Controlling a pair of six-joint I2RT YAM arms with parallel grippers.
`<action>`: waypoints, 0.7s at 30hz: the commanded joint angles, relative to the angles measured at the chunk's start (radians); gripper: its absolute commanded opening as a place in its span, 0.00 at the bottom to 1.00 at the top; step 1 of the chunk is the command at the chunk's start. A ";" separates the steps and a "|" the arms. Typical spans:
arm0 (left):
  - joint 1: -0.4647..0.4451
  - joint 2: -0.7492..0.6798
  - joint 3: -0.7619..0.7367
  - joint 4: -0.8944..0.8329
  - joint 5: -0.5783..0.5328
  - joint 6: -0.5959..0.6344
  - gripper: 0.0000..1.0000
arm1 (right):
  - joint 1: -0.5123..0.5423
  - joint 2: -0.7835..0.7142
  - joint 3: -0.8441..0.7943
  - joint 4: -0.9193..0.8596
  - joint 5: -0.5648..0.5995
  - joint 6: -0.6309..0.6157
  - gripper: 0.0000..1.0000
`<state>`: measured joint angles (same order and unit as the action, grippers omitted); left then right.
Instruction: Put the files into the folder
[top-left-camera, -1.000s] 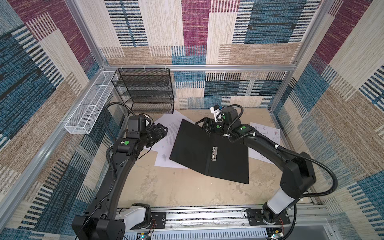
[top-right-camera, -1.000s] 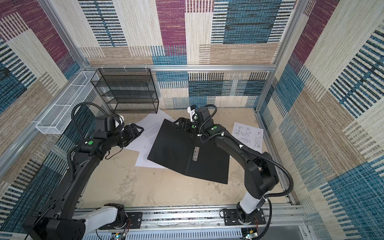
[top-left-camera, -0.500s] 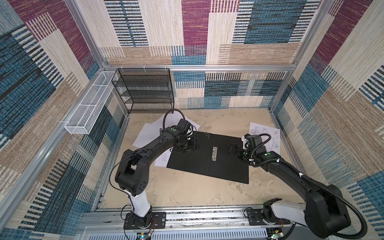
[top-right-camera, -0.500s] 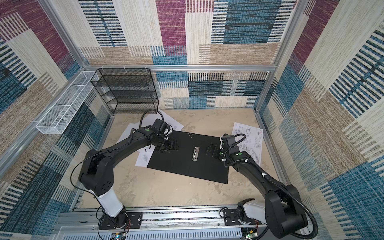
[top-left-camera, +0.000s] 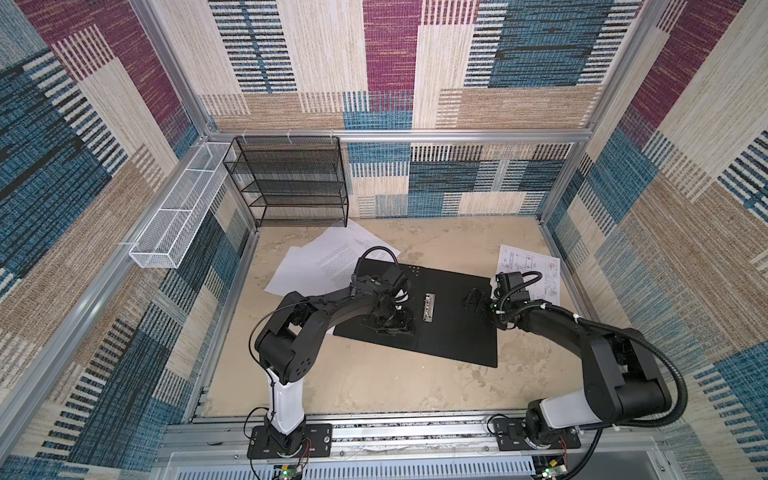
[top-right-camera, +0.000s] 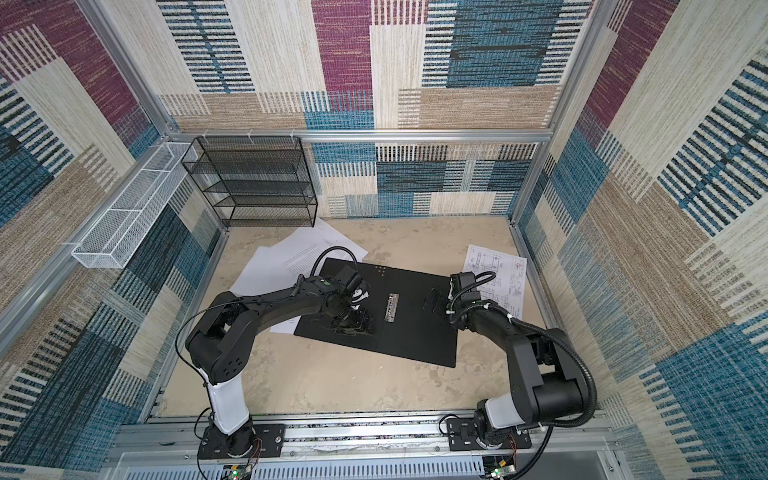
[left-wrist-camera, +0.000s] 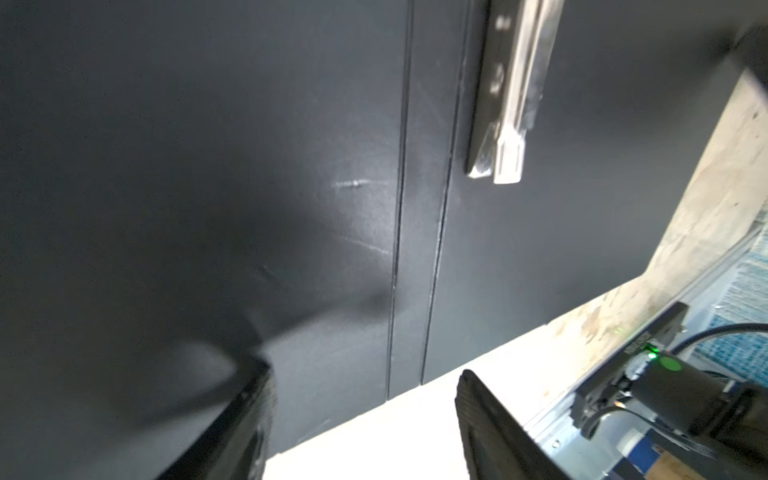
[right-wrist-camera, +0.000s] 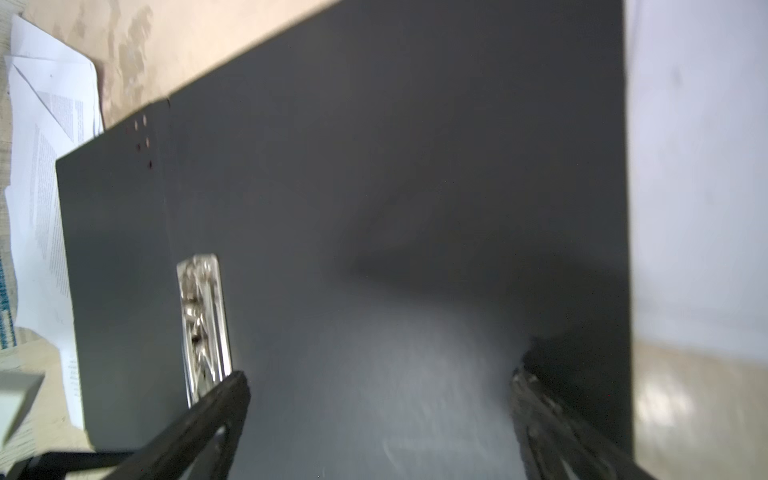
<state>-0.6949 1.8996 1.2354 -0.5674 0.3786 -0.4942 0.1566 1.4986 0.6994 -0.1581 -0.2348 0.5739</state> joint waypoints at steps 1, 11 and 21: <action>-0.030 0.025 -0.041 -0.007 0.013 0.002 0.70 | -0.008 0.078 0.030 0.048 0.000 -0.011 1.00; -0.109 0.100 0.030 0.042 0.042 -0.096 0.69 | -0.032 0.244 0.176 0.082 -0.025 -0.010 1.00; 0.078 -0.035 0.128 0.091 0.155 -0.152 0.66 | 0.147 0.000 0.204 -0.084 0.091 -0.067 0.77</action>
<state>-0.6537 1.8347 1.3094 -0.4644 0.5030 -0.6220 0.2405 1.5181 0.8764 -0.1413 -0.2008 0.5335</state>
